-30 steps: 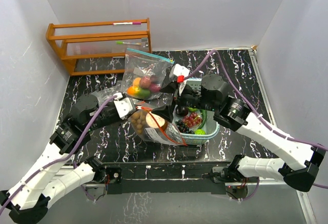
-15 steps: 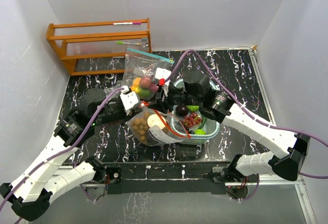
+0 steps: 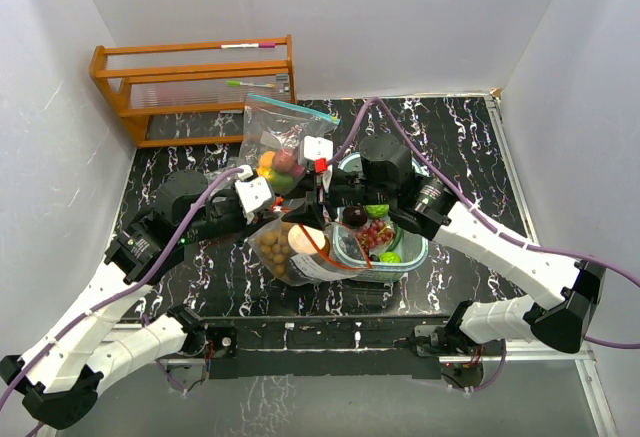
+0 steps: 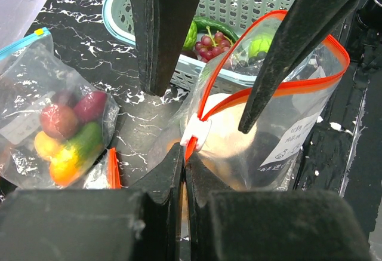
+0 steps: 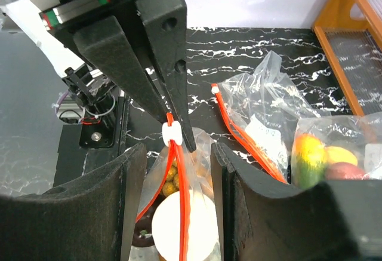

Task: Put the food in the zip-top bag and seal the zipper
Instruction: Zip the zipper food storage bag at the center of the board.

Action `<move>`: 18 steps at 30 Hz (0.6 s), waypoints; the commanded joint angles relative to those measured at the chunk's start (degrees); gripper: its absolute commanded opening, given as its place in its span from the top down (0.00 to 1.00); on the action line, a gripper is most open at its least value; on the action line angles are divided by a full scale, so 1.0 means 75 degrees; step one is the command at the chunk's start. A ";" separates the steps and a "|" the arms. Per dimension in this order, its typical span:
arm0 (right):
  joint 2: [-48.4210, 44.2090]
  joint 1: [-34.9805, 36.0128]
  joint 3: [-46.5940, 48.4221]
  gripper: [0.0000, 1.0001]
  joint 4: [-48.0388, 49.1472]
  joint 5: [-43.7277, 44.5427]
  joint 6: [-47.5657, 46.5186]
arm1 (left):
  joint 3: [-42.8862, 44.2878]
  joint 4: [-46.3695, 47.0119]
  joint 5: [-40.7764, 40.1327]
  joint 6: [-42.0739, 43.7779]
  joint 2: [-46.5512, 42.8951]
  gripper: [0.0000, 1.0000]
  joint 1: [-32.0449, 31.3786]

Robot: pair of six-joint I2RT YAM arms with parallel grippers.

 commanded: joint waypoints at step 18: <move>0.0389 0.0003 0.0598 0.54 0.0911 -0.0551 -0.0102 | 0.0284 0.0130 0.0078 -0.0076 -0.0020 1.00 0.0024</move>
